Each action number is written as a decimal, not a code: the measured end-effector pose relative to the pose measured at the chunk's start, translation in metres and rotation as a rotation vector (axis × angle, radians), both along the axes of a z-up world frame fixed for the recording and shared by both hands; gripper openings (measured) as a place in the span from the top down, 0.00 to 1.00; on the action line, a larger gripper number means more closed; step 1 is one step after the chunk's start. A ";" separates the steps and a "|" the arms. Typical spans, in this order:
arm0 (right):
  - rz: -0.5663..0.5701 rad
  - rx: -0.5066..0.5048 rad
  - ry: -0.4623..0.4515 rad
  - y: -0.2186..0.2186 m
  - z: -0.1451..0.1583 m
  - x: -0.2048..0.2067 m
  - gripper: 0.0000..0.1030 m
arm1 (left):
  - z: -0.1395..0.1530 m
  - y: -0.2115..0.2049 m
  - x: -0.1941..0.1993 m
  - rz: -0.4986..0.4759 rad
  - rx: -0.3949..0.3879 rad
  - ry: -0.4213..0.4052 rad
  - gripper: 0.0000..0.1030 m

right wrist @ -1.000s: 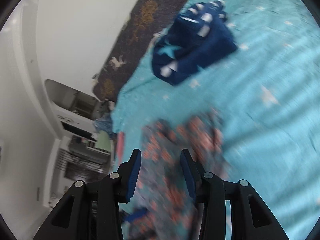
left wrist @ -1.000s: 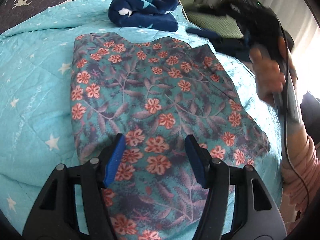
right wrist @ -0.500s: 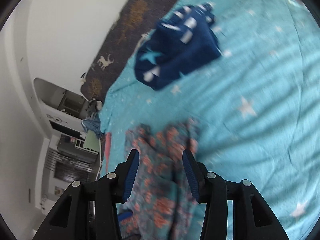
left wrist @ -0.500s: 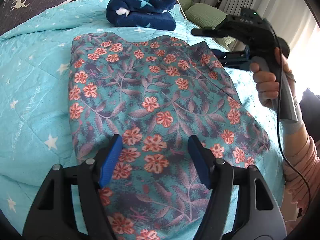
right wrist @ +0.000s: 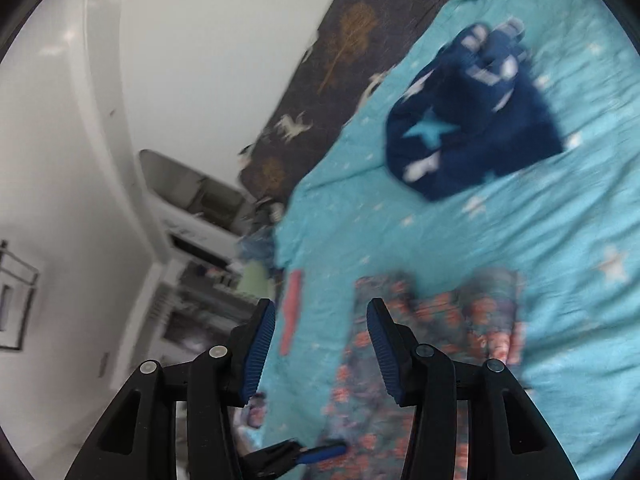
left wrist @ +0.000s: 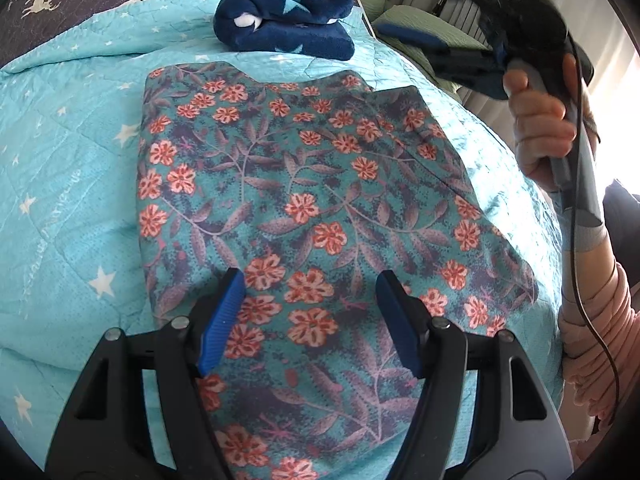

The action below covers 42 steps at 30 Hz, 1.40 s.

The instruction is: Fold small clothes

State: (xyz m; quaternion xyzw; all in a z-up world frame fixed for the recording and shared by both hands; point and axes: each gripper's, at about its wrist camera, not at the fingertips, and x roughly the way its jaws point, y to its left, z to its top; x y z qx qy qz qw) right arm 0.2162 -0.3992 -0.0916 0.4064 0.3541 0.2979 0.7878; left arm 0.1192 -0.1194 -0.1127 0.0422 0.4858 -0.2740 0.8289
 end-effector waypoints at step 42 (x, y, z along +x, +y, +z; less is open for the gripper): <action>-0.044 -0.675 -0.002 0.094 -0.010 -0.168 0.67 | 0.020 0.043 -0.042 0.134 -0.014 -0.086 0.35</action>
